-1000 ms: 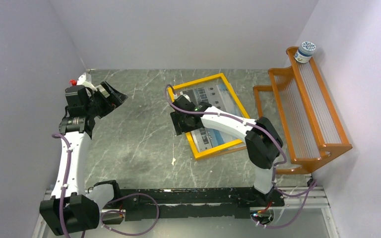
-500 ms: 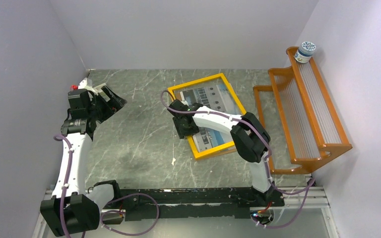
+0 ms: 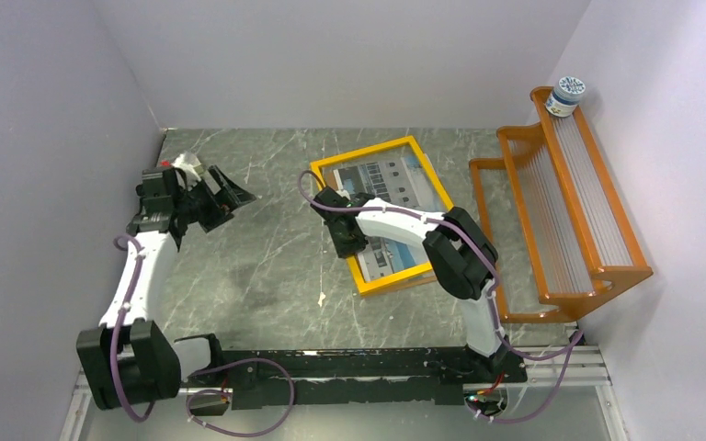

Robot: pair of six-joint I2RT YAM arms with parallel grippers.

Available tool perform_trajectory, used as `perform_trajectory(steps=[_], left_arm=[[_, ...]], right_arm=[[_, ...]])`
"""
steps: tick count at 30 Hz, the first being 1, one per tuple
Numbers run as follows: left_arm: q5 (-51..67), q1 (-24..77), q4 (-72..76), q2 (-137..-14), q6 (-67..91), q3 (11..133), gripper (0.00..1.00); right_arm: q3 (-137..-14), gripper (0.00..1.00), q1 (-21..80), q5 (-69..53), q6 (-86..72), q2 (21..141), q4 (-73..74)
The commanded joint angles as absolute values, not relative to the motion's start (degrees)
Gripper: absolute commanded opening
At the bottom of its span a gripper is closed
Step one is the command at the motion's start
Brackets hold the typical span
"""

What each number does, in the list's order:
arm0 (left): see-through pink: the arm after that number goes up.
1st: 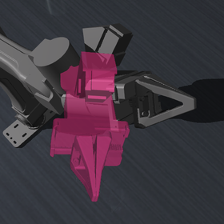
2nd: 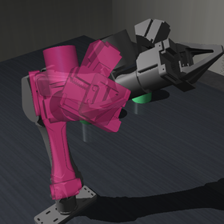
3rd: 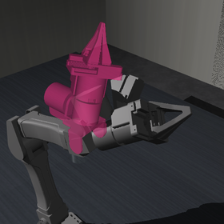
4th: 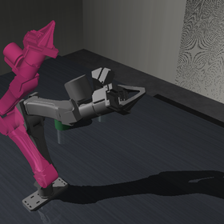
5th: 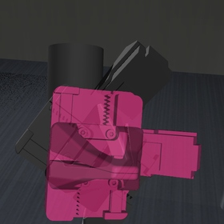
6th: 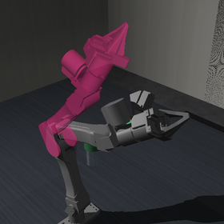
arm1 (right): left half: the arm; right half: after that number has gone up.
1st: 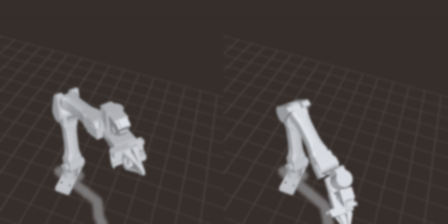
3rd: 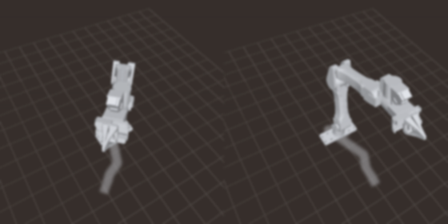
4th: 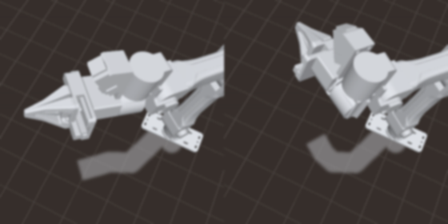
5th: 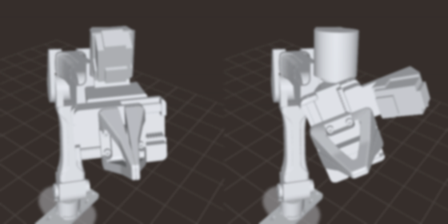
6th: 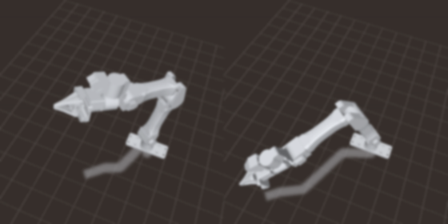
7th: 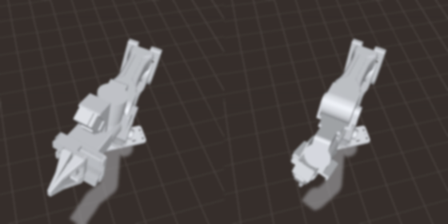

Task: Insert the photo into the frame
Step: Turn over the photo frame at the center of the board.

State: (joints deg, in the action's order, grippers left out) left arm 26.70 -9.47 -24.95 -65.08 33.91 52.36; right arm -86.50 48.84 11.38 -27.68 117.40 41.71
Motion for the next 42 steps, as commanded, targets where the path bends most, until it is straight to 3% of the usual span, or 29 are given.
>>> perform_trajectory(steps=[1,10,17,28,32,37,42], left_arm=[[43.17,-5.54,-18.83,-71.0,33.33,54.01,0.94],[41.24,3.26,-3.24,-81.21,42.61,51.99,0.94],[43.28,8.44,5.5,-96.99,48.12,57.98,0.94],[45.17,11.88,18.15,-113.08,56.5,64.2,0.85],[45.59,12.36,21.9,-114.63,58.81,63.81,0.71],[46.39,12.57,26.03,-115.53,61.66,63.44,0.35],[46.01,12.56,27.43,-113.29,63.45,63.12,0.07]], right_arm=[[-85.8,0.25,48.76,13.02,-27.81,112.55,39.7],[-82.33,0.23,48.68,9.26,-28.31,103.63,36.58],[-78.93,0.22,48.3,5.56,-26.27,100.21,32.33],[-76.04,0.22,48.16,0.41,-23.73,97.38,28.22],[-75.66,0.23,48.16,-1.16,-22.58,96.97,28.39],[-75.46,0.25,48.25,-2.49,-21.54,96.95,29.08],[-78.15,0.33,48.25,2.09,-22.68,98.13,33.79]])
